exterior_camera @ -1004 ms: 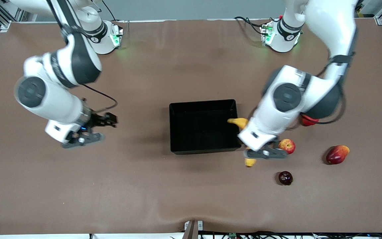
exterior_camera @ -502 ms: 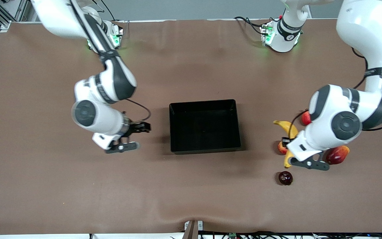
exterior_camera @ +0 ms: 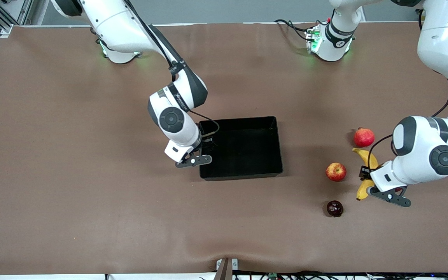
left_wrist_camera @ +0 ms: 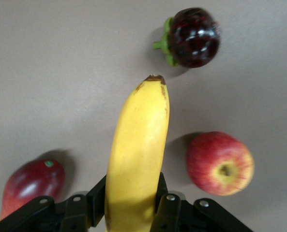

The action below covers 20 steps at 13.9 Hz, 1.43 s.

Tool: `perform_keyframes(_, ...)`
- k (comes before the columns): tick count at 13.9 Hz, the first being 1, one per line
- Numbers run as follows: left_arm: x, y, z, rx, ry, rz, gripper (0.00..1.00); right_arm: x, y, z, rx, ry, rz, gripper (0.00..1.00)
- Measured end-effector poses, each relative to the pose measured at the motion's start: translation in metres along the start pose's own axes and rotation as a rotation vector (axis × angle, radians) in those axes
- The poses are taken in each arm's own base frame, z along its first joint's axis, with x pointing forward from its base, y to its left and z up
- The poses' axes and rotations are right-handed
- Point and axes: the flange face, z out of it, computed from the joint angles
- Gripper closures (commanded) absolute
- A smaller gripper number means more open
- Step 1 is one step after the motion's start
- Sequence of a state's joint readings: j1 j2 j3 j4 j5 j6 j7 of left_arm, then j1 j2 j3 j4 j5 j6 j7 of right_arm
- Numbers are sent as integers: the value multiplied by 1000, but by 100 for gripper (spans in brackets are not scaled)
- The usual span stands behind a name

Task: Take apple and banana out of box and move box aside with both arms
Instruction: 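Place the banana beside the apples while the right gripper reaches the box, then push the black box with the right gripper while the left gripper withdraws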

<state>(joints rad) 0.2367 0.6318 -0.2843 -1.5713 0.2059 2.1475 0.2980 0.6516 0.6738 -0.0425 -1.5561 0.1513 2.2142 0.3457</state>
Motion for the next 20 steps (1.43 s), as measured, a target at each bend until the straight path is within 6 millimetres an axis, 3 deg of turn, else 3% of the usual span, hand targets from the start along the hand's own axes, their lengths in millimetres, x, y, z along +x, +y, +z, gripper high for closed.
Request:
perform_keyframes(3, -4, -22, 33, -7, 40, 43, 100, -2, 1, 22, -24, -18, -10, 0)
perform_keyframes(4, -4, -24, 47, -14, 47, 45, 100, -2, 2, 27, -27, -24, -6, 13)
perform_keyframes(6, -3, -24, 74, -25, 59, 47, 100, -2, 3, 36, -29, -24, 21, 76)
perform_keyframes(7, -2, -23, 84, -30, 63, 47, 82, -2, 2, 37, -30, -20, 40, 100)
perform_keyframes(9, -2, -22, 94, -36, 64, 47, 0, -1, 0, 35, -28, -12, 67, 100)
perform_keyframes(12, 0, -23, 89, -30, 74, 46, 0, 5, 4, 29, -26, 3, 89, 100)
perform_keyframes(15, 4, -29, 52, -5, 89, 37, 0, 14, 14, 16, -20, 23, 106, 100)
perform_keyframes(18, -1, -28, -33, 27, 61, -33, 0, 20, 22, -7, -10, 49, 125, 100)
perform_keyframes(20, -11, -18, -94, 52, 48, -93, 0, 25, 40, -37, -6, 52, 158, 100)
